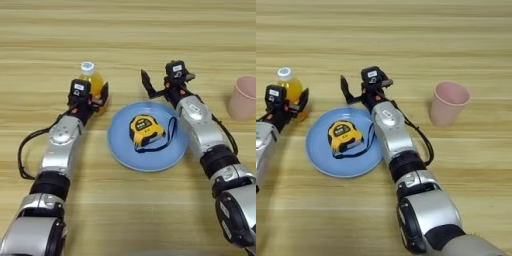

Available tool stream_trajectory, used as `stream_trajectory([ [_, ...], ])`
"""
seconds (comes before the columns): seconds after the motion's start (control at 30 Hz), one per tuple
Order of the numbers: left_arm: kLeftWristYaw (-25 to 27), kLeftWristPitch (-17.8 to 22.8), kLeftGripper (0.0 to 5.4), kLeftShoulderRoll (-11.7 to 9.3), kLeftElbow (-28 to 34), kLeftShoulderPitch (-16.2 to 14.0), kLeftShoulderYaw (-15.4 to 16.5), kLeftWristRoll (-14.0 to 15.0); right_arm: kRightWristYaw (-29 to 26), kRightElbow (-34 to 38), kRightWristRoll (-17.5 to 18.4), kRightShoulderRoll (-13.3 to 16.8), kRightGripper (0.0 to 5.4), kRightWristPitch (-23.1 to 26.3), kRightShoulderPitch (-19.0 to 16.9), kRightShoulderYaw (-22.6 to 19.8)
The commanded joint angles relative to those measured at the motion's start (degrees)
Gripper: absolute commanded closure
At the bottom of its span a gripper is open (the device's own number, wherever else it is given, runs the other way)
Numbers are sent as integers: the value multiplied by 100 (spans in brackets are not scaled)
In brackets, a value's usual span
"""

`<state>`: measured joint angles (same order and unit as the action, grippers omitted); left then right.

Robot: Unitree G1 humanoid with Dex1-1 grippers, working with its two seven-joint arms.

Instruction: Move the objects on the table

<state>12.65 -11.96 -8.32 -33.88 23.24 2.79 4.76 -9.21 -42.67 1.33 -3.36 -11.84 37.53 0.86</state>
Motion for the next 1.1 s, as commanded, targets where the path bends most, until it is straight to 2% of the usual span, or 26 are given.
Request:
stream_trajectory([
  [0.03,28,175,204,6,7,-162,-85,-103,-21,48,-11,1,0,52,-42,21],
  [0.07,21,178,204,1,13,-165,-91,-108,-21,49,-12,2,0,53,-42,22],
  [0.1,13,177,175,-6,19,-166,-100,-121,-21,51,-12,2,0,54,-43,23],
  [0.23,7,107,138,-29,55,-166,-139,-163,-24,53,-13,6,0,57,-45,27],
  [0.7,164,-32,2,11,259,-53,-21,48,-36,81,-13,12,0,48,-67,44],
  [1.1,616,-344,2,102,870,-65,131,494,-35,94,-7,19,0,51,-80,62],
])
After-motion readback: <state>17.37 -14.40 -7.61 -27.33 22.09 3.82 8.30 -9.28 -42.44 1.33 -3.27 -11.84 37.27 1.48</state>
